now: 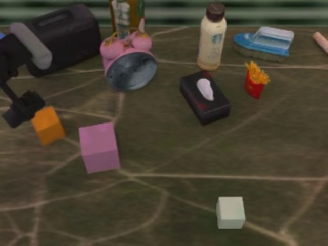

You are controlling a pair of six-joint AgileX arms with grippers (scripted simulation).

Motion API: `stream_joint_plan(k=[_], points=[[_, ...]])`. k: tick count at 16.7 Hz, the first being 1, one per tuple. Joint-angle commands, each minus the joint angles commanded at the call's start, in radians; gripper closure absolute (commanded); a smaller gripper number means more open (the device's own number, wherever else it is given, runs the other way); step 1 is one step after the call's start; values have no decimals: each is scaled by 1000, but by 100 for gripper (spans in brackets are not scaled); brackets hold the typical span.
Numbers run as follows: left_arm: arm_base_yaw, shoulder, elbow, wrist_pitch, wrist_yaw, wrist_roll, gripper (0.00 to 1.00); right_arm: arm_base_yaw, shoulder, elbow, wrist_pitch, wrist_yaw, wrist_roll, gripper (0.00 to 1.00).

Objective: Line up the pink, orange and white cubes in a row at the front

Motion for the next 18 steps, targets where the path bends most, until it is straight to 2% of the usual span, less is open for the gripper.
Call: stream_joint_plan(k=[4, 7, 14, 18], points=[[-8, 290, 237, -136, 3, 127, 0, -146, -231, -233, 137, -8, -95, 0], [-10, 408, 341, -186, 6, 180, 0, -218, -329, -332, 198, -12, -136, 0], [-5, 433, 360, -191, 6, 191, 0, -235, -351, -354, 212, -12, -145, 0], [-8, 478, 294, -81, 7, 193, 0, -235, -351, -354, 212, -12, -145, 0]])
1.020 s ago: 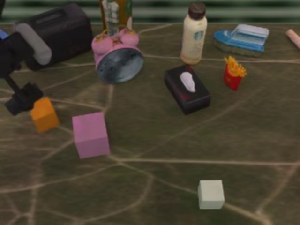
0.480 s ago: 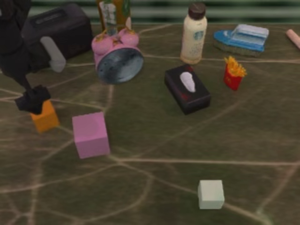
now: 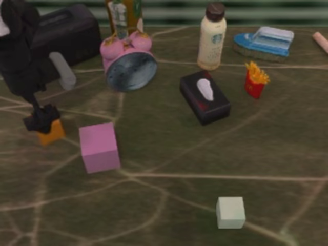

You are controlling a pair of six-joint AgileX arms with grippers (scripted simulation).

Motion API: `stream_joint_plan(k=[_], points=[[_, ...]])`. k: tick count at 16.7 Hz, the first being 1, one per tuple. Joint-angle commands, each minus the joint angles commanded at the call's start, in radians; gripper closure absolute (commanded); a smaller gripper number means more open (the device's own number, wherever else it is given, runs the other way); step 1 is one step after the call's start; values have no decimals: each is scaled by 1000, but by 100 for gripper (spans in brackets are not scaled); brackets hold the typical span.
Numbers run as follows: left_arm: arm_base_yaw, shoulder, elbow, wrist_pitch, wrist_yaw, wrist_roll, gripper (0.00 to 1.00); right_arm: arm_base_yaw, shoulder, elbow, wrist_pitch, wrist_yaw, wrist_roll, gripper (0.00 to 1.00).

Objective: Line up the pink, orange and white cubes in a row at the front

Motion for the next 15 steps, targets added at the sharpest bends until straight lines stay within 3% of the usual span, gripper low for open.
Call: stream_joint_plan(k=[4, 9, 15], points=[[0, 65, -86, 156, 1, 0, 0, 0, 0, 0, 0, 0, 0, 0], [0, 79, -102, 180, 1, 1, 0, 0, 0, 0, 0, 0, 0, 0], [0, 79, -102, 180, 1, 1, 45, 0, 0, 0, 0, 0, 0, 0]])
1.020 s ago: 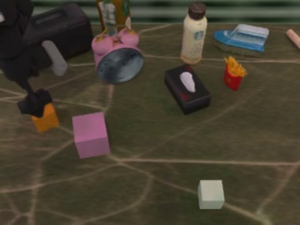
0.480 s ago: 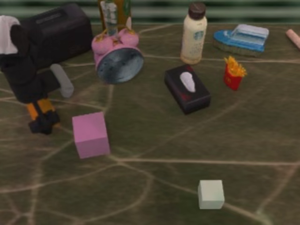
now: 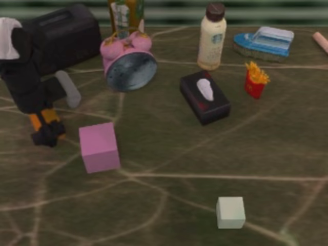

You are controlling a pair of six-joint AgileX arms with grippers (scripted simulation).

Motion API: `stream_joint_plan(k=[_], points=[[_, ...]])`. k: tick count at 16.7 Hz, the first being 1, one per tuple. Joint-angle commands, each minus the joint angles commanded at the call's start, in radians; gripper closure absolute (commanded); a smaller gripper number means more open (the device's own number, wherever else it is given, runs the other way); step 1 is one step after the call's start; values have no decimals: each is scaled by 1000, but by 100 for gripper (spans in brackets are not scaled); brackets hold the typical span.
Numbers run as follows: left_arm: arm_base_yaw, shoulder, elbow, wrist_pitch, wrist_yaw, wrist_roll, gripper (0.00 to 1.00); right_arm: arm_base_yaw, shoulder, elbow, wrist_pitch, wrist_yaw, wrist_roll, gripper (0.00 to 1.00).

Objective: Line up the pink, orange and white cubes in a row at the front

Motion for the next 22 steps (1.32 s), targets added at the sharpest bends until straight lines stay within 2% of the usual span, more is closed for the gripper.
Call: stream_joint_plan(k=[7, 15, 19, 22], points=[[0, 0, 0, 0, 0, 0, 98, 0, 0, 0, 0, 0, 0, 0], [0, 0, 0, 0, 0, 0, 100, 0, 0, 0, 0, 0, 0, 0], [2, -44, 30, -64, 9, -7, 100, 0, 0, 0, 0, 0, 0, 0], [13, -84, 88, -175, 9, -10, 100, 0, 0, 0, 0, 0, 0, 0]])
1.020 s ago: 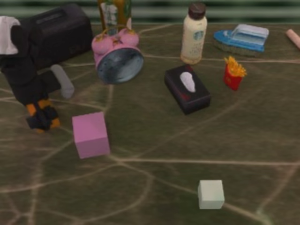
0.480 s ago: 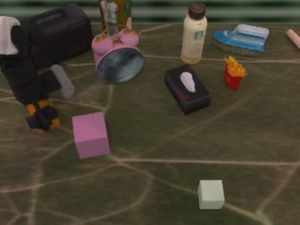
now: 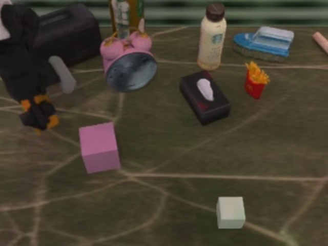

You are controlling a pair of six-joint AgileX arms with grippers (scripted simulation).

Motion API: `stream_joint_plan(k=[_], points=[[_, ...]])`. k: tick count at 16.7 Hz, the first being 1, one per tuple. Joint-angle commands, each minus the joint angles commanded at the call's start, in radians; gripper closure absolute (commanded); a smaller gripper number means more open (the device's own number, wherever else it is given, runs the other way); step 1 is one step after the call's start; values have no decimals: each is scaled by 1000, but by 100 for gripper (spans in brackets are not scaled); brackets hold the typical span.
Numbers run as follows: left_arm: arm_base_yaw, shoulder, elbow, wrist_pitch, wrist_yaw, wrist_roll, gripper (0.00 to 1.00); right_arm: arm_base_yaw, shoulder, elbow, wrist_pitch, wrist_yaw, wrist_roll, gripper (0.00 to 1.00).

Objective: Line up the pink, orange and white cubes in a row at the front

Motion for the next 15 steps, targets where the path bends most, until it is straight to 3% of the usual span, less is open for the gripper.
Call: stream_joint_plan(k=[3, 9, 12, 15], points=[[6, -38, 45, -75, -1, -2, 100, 0, 0, 0, 0, 0, 0, 0], [-13, -39, 44, -76, -1, -4, 100, 0, 0, 0, 0, 0, 0, 0], [-112, -58, 26, -74, -2, -39, 100, 0, 0, 0, 0, 0, 0, 0], [-285, -92, -11, -73, -2, -102, 100, 0, 0, 0, 0, 0, 0, 0]])
